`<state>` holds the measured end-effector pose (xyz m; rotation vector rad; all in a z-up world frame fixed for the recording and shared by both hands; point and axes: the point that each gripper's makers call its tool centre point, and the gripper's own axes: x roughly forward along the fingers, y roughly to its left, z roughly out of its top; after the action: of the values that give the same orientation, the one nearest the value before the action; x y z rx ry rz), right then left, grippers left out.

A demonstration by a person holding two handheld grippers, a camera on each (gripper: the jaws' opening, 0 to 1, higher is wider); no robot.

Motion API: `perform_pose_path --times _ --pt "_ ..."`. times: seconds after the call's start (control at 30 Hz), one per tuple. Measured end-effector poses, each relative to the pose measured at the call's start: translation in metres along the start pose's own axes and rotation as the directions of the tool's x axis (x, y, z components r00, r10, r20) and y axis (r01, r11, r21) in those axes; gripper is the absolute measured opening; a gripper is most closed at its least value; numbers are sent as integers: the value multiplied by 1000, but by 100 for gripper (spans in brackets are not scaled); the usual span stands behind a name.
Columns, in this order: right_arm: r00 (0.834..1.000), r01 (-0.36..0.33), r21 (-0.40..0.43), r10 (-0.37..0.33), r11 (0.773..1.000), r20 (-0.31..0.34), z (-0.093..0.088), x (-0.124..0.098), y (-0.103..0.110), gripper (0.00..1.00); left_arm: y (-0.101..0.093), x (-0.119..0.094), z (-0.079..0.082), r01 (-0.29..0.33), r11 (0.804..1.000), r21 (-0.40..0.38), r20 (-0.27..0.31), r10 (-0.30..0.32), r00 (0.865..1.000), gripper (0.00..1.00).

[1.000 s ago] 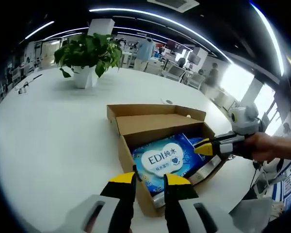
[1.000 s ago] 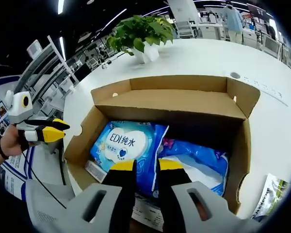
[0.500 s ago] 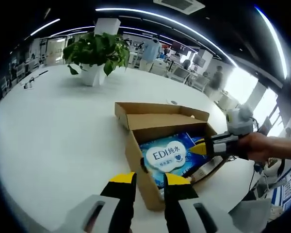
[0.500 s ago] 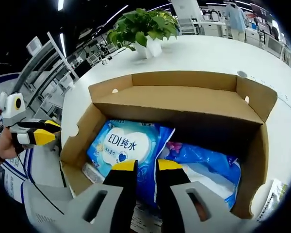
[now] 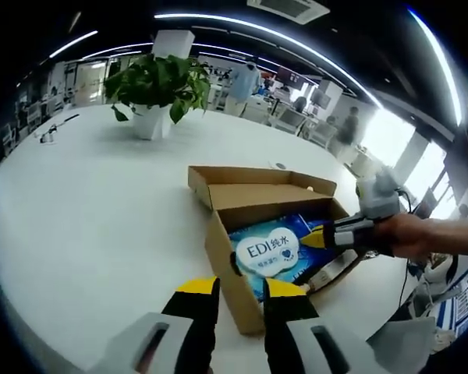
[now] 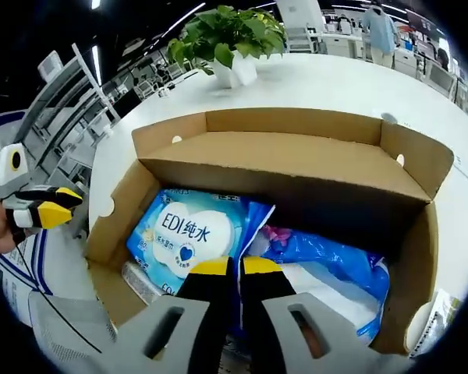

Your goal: Operate the shoe box by opening the lid, removing the specified soft item, and placing it in the target area until the item is outside and the box remains undamaged.

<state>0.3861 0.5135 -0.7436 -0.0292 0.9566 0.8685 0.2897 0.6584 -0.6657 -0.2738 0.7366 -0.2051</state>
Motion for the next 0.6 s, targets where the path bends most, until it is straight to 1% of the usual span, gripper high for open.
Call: perform_pose_path --times 0.13,0.3,0.37,0.6 --pt "1000 1 -7 -1 1000 5 2 -3 2 1 -5 6 3 12 1000 13 -2 -12 1000 22" --pt "999 -3 26 2 1000 37 6 -10 2 0 -14 10 4 31 999 26 -6 -31 999 22" --pt "999 -2 26 1 1000 43 5 -13 4 0 -16 12 4 35 999 30 -9 -35 999 22" --pt "996 8 54 -13 999 89 13 -23 -2 0 -20 15 4 45 998 37 -14 -45 999 22"
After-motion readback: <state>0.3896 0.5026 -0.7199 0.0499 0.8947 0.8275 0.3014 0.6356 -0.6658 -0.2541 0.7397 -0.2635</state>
